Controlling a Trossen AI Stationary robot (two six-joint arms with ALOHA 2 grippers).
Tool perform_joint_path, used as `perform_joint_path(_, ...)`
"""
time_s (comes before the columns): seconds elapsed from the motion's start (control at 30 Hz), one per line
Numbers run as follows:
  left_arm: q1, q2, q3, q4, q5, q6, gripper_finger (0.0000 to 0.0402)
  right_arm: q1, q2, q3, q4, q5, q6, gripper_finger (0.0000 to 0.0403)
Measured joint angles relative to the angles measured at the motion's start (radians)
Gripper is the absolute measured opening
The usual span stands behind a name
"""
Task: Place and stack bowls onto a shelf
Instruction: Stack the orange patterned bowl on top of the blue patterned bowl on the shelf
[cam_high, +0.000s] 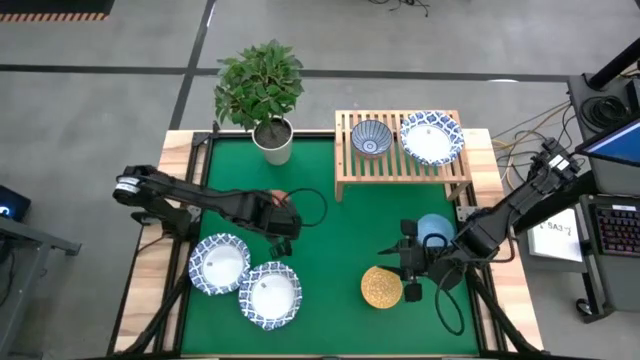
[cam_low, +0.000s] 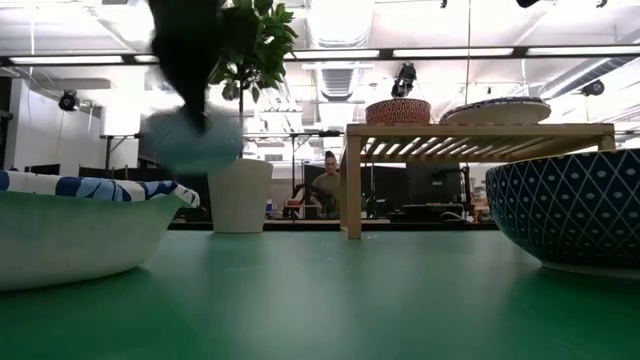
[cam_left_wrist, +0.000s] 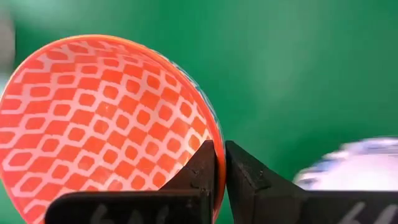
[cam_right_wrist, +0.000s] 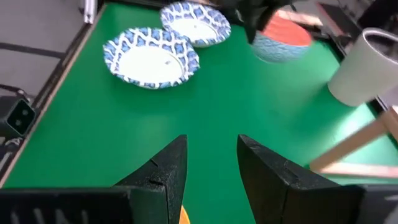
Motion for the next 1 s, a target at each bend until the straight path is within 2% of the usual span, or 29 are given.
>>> perform_joint_path(0.17, -0.013, 0.03, 0.218, 0.043, 0.0, 0.274, 0.0004, 0.007, -0.001, -0.042, 0.064, -0.006, -0.073, 0.013)
perform_joint_path(0.37, 0.011, 0.132, 0.484, 0.028, -0.01, 0.576, 0.0003, 0.007, -0.019, -0.081, 0.065, -0.011, -0.063, 0.013)
perform_joint_path(0.6, 0.072, 0.334, 0.801, -0.181, -0.014, 0.849, 0.0002, 0.016, -0.039, -0.092, 0.067, -0.043, -0.035, 0.013)
perform_joint_path(0.8, 0.13, 0.486, 1.047, -0.264, -0.008, 1.146, 0.0002, 0.06, -0.038, -0.093, 0.069, -0.043, -0.005, 0.013)
perform_joint_path(0.83, 0.143, 0.498, 1.062, -0.25, -0.005, 1.163, 0.0002, 0.067, -0.038, -0.093, 0.071, -0.043, 0.003, 0.013)
perform_joint_path(0.9, 0.174, 0.475, 1.016, -0.184, -0.002, 1.204, 0.0002, 0.083, -0.038, -0.093, 0.075, -0.043, 0.02, 0.013)
perform_joint_path(1.0, 0.226, 0.453, 0.977, -0.125, 0.032, 1.188, 0.0002, 0.103, -0.037, -0.094, 0.083, -0.035, 0.034, 0.013)
